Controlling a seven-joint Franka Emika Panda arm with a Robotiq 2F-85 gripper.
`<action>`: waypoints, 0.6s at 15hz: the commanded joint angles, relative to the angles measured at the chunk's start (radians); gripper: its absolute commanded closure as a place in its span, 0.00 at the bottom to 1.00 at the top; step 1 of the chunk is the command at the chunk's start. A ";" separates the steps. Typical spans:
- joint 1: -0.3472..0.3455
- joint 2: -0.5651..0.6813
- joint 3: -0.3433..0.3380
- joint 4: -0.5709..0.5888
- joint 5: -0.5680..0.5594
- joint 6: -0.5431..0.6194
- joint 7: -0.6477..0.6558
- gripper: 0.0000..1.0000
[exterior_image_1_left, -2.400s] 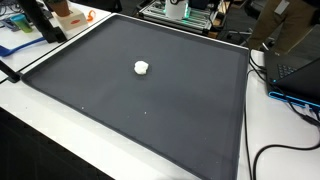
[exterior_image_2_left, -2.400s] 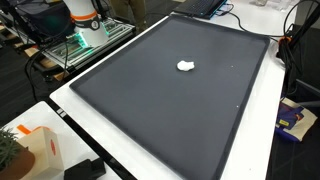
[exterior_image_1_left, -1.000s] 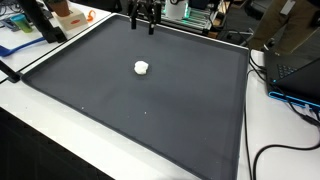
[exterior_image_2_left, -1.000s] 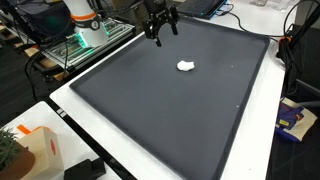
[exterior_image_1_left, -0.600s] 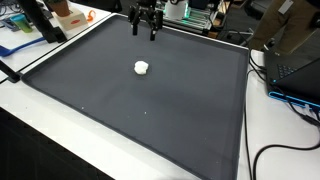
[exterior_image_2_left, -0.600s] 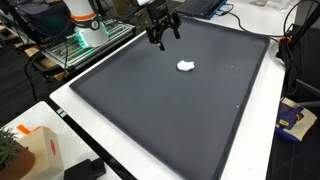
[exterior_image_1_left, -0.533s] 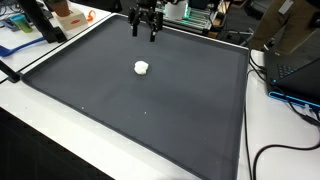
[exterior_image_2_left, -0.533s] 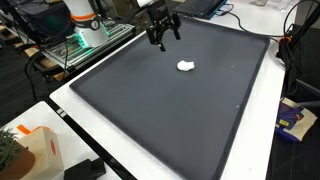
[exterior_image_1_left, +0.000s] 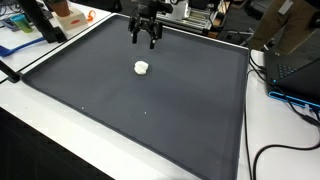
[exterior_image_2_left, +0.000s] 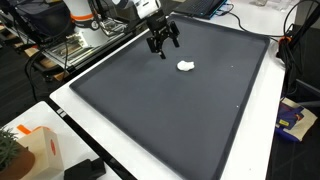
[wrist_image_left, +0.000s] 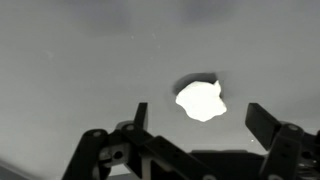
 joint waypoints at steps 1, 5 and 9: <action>0.103 0.045 -0.019 -0.019 0.067 0.094 -0.063 0.00; 0.104 0.061 0.010 -0.004 0.114 0.148 -0.048 0.00; 0.113 0.075 0.010 0.004 0.133 0.170 -0.059 0.00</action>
